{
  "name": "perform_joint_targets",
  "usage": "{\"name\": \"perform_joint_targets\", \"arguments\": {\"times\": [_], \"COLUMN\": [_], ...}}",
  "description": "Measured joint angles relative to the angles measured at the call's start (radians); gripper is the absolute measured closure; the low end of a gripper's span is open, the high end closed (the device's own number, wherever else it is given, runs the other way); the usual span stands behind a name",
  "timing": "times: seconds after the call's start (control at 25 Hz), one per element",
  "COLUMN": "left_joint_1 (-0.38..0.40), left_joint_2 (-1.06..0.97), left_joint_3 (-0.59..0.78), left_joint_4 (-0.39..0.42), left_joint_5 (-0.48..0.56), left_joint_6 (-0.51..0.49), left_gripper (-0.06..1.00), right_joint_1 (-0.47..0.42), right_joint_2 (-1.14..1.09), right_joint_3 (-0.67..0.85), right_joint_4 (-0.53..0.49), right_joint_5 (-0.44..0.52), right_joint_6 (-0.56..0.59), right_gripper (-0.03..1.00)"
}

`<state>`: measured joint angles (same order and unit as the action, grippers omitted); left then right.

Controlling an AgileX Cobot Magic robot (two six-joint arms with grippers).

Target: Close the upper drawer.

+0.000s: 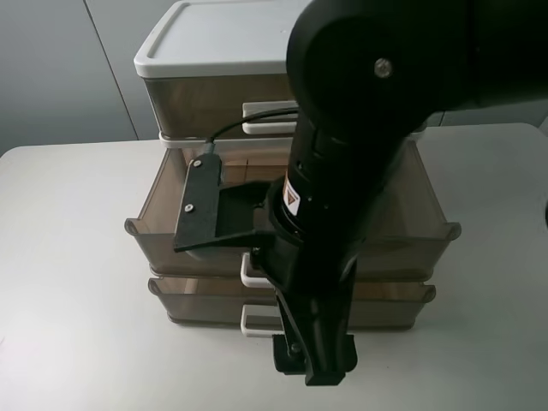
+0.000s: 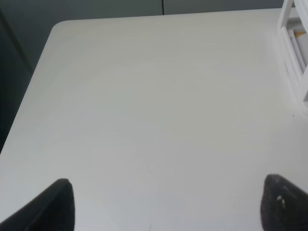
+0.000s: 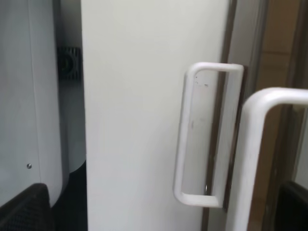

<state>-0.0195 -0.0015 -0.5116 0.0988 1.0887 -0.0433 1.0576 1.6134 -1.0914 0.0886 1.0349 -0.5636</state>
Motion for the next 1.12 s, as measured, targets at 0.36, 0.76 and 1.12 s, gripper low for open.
{"name": "perform_joint_targets", "arguments": {"times": [0.36, 0.76, 1.12], "left_joint_1": [0.0, 0.0, 0.0], "left_joint_2": [0.0, 0.0, 0.0], "left_joint_3": [0.0, 0.0, 0.0], "left_joint_4": [0.0, 0.0, 0.0], "left_joint_5": [0.0, 0.0, 0.0], "left_joint_6": [0.0, 0.0, 0.0], "left_gripper": [0.2, 0.2, 0.2], "right_joint_1": [0.012, 0.01, 0.01], "right_joint_2": [0.043, 0.052, 0.071], "right_joint_3": [0.0, 0.0, 0.0], "right_joint_4": [-0.066, -0.227, -0.298], "right_joint_5": [0.009, -0.109, -0.187], "right_joint_6": [0.031, 0.055, 0.051], "right_gripper": [0.27, 0.27, 0.27]}}
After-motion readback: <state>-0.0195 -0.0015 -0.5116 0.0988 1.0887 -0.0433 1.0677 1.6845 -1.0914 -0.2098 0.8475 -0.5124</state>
